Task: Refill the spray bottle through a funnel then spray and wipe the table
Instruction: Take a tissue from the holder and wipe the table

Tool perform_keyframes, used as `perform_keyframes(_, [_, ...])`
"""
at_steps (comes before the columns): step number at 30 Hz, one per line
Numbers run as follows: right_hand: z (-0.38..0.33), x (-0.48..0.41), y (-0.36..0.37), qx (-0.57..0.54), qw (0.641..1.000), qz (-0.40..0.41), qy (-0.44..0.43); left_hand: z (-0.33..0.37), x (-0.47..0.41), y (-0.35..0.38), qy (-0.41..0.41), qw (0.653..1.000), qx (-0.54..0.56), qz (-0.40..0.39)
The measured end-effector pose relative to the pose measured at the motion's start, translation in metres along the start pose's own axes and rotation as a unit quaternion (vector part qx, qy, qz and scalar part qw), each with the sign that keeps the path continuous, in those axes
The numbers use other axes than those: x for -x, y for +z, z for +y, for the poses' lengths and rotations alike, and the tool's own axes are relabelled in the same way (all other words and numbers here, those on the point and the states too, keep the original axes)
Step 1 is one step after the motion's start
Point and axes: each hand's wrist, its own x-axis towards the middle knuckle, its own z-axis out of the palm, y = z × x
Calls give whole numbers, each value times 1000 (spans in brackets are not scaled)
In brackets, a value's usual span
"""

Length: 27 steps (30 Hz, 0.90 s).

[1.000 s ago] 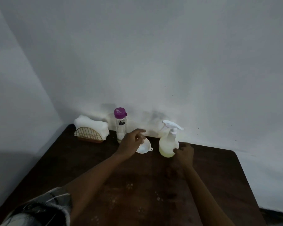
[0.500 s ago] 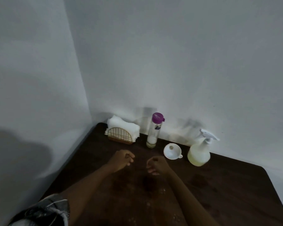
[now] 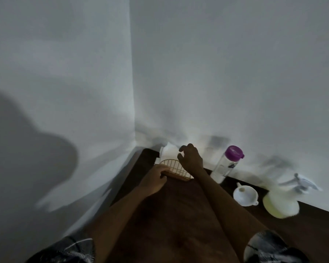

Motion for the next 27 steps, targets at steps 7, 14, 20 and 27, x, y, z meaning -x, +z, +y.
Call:
perform_keyframes(7, [-10,-16,17,99,994,55,12,-16,-1,-10,-15,999,30,-6])
perform_keyframes(14, [-8,-15,15,109,990,84,-31,-29,-2,-12,-40,998,51,-14])
perform_keyframes(20, [0,-12,2,62,991,112,-28,-32,-3,-12,-45,996,70,-14])
perform_keyframes(27, [1,-6,-9,-49,986,159,-29,-26,-1,-11,-50,995,88,-16])
